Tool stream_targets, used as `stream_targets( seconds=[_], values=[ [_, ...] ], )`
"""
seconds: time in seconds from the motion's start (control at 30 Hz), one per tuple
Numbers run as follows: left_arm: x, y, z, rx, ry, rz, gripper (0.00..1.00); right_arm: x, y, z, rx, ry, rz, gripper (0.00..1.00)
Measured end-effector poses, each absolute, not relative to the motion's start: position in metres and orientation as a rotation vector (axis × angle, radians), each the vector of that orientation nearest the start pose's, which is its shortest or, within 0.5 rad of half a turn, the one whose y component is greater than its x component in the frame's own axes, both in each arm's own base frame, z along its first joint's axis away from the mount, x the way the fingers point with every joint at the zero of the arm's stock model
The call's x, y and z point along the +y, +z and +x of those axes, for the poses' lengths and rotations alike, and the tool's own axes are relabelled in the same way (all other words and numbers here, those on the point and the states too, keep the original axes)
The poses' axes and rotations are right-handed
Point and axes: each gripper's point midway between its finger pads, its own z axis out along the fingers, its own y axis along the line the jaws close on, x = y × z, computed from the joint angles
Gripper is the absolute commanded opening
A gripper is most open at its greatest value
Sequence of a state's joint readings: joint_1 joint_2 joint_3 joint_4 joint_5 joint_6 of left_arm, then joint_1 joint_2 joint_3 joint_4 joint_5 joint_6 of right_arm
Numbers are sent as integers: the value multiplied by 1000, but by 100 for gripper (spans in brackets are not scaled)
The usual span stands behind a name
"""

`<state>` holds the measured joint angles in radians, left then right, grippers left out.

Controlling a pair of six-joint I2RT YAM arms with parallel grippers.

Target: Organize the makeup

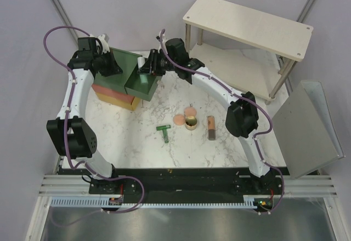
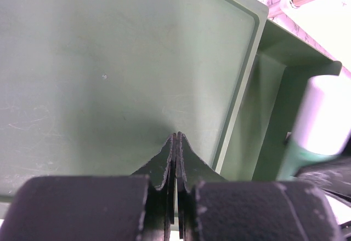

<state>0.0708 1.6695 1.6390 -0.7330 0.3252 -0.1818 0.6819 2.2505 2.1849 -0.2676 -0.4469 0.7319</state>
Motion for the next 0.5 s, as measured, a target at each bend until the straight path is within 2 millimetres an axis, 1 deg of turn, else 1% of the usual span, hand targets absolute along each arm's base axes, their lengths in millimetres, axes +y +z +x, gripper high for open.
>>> stream_targets(
  seconds=[0.03,0.07,0.13,0.17,0.23,0.27,0.5],
  values=[
    [-32,235,440,2320,-435,-131,2,478,258,427,2111,1331,-283,32],
    [-32,235,440,2320,-435,-130,2,480,254,427,2118,1328,-281,40],
    [-32,235,440,2320,-435,-130,2,482,251,426,2126,1320,-276,50],
    [-32,235,440,2320,-435,-131,2,482,250,425,2126,1316,-275,58],
    [-32,235,440,2320,-435,-131,2,483,250,426,2123,1309,-272,64],
    [-32,235,440,2320,-435,-131,2,483,250,426,2121,1302,-272,69],
    [-34,235,440,2319,-445,-125,3,482,254,430,2102,1290,-266,69]
  ],
)
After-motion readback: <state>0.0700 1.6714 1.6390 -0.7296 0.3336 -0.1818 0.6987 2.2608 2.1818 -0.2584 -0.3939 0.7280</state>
